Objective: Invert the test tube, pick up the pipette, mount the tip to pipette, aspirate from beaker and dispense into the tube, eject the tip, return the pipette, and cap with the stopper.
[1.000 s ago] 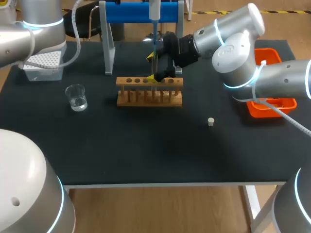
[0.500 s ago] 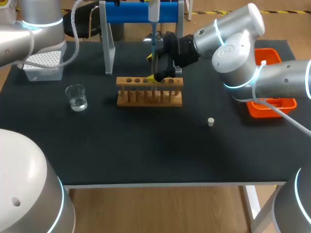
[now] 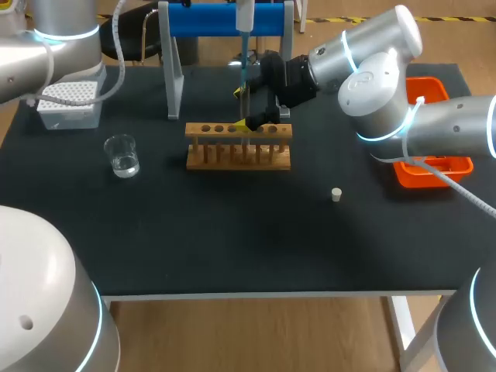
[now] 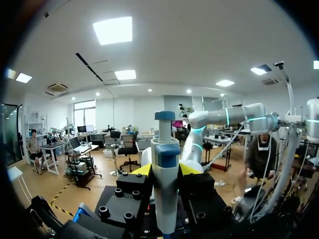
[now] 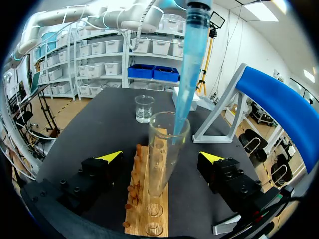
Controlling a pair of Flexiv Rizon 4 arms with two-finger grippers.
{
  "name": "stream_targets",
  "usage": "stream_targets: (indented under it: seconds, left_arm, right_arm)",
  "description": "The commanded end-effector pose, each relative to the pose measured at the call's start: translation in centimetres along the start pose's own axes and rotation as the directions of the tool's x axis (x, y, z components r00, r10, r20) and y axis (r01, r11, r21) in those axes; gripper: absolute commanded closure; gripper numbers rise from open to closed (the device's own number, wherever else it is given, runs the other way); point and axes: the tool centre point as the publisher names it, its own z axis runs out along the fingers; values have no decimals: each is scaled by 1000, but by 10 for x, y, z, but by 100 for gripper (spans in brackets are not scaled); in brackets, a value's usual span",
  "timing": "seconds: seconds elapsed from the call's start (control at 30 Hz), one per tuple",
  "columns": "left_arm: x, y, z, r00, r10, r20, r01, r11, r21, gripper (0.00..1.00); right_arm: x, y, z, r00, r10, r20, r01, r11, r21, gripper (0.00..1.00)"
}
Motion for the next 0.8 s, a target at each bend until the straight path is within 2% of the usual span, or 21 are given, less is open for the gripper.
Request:
stream_targets:
  seconds: [0.03, 0.8]
  left_arm:
    - [-7, 1, 1, 1000, 1, -18, -1, 1000, 2, 100]
    - [0, 4, 8, 999, -5, -53, 6, 1000, 18, 100]
  right_arm:
    - [-1, 0, -1, 1000, 0, -5, 0, 1000, 5, 0]
    - [-1, 0, -1, 1000, 0, -5, 0, 1000, 5, 0]
